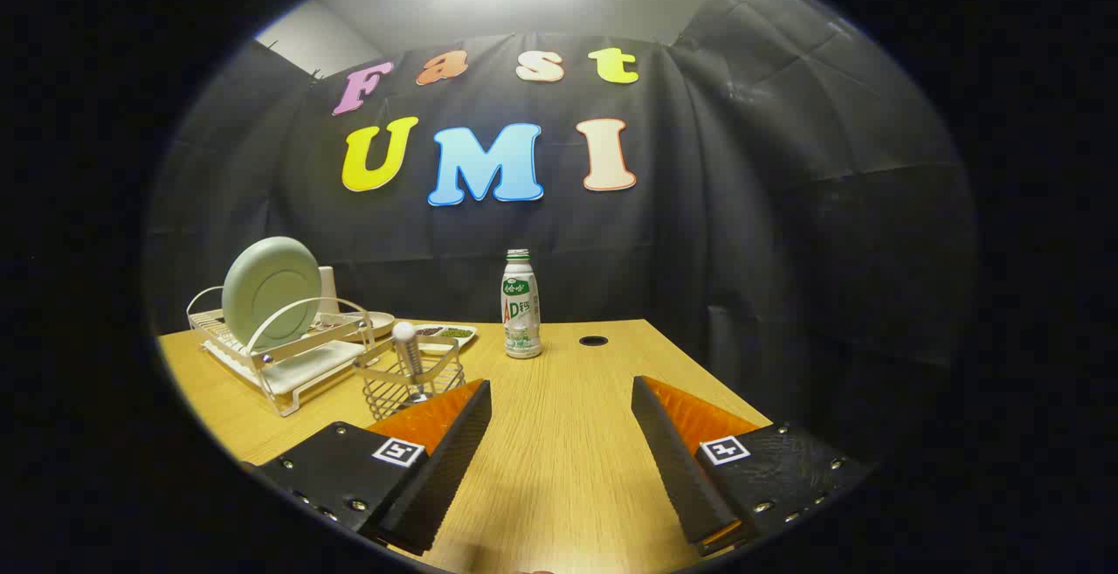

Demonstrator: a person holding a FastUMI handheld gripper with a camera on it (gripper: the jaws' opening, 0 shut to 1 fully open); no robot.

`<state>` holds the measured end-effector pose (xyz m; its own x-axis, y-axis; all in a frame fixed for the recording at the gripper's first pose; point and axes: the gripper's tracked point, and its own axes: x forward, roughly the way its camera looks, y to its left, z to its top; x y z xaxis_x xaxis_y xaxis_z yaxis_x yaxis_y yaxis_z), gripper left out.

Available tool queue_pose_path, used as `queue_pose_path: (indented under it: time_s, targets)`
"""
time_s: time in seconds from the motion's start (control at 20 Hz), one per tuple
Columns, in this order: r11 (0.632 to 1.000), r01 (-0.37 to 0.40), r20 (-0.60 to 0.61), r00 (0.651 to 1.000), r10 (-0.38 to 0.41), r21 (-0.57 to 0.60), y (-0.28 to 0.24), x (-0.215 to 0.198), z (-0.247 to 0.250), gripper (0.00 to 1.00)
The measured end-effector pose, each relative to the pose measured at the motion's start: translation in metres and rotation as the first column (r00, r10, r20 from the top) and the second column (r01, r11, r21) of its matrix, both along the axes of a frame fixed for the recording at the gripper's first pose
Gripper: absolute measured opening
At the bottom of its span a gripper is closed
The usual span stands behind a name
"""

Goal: Take the plate from the dish rack, then take the spoon from the basket and place it into the plate.

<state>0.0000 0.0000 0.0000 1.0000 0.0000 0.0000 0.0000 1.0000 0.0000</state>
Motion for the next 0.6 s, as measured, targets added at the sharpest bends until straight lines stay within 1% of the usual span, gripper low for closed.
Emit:
queue_pose_path:
  time_s: [0.15,0.25,0.3,0.4,0.6]
  targets:
    - [0.999,0.032,0.037,0.999,-0.033,0.017,-0.012,0.033,0.023,0.99]
    - [0.997,0.075,0.048,0.996,-0.075,-0.001,-0.024,0.044,0.046,0.99]
    - [0.995,0.100,0.055,0.994,-0.099,-0.017,-0.031,0.042,0.060,0.99]
    - [0.987,0.153,0.070,0.986,-0.149,-0.047,-0.045,0.029,0.086,0.99]
    - [0.970,0.231,0.050,0.973,-0.227,-0.081,-0.055,-0.022,0.116,0.99]
